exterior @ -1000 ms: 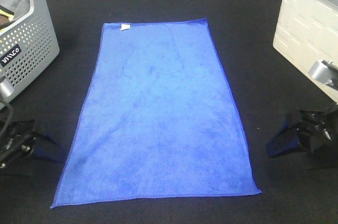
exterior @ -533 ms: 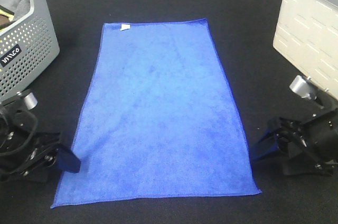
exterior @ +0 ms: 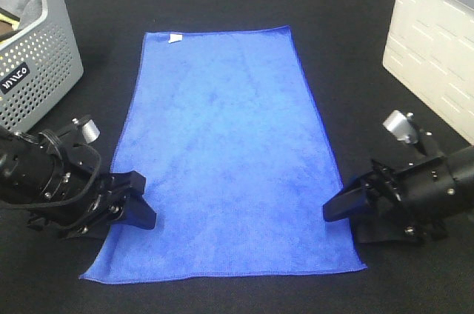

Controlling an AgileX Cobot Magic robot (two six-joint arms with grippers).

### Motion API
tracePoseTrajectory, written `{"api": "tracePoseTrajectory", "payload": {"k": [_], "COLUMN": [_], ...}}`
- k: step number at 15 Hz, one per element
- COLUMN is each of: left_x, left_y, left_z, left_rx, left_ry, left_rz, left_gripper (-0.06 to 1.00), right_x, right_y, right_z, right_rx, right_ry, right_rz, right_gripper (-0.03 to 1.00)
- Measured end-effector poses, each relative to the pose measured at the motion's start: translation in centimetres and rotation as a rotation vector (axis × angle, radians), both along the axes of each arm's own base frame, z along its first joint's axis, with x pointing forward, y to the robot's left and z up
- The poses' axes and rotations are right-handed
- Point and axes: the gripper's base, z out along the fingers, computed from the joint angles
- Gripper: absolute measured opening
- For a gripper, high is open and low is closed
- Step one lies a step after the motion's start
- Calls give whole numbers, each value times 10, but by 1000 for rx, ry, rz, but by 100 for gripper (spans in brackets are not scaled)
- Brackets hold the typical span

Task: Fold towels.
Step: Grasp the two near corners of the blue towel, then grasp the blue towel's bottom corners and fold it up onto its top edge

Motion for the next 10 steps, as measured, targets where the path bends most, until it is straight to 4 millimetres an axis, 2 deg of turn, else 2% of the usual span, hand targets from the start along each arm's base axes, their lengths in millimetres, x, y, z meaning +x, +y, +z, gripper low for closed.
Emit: {"api": "tracePoseTrajectory", "payload": {"k": [1,2,3,4,5,7,8,10], "left_x": [0,0,0,1,1,0,0,-3], "left_y": [-1,0,0,0,1,1,1,-1], "left_z": [-1,-2,-2,-3,-5,-7,-6,-2], "left_rx": [2,5,5,12,18,23,25,21], "left_ry": [0,1,1,1,5,9,7,0], "left_rz": [-1,6,6,9,11,10,0,-42], "left_gripper": [57,48,48,39,25,2,1,1], "right_x": [3,6,6,7,8,8,7,7], "right_y": [9,20,20,22,21,17,16,16], "right_z": [0,0,0,0,-3,-5,-6,-5], "right_rx": [-2,-19,-19,-37,-57,-104,-120,-117], "right_ry": [-11,-20,-20,-9,8,25,38,51], "right_rz": [39,65,65,46,21,-12,-19,-25], "right_gripper": [68,65,65,59,48,17,0,0]}}
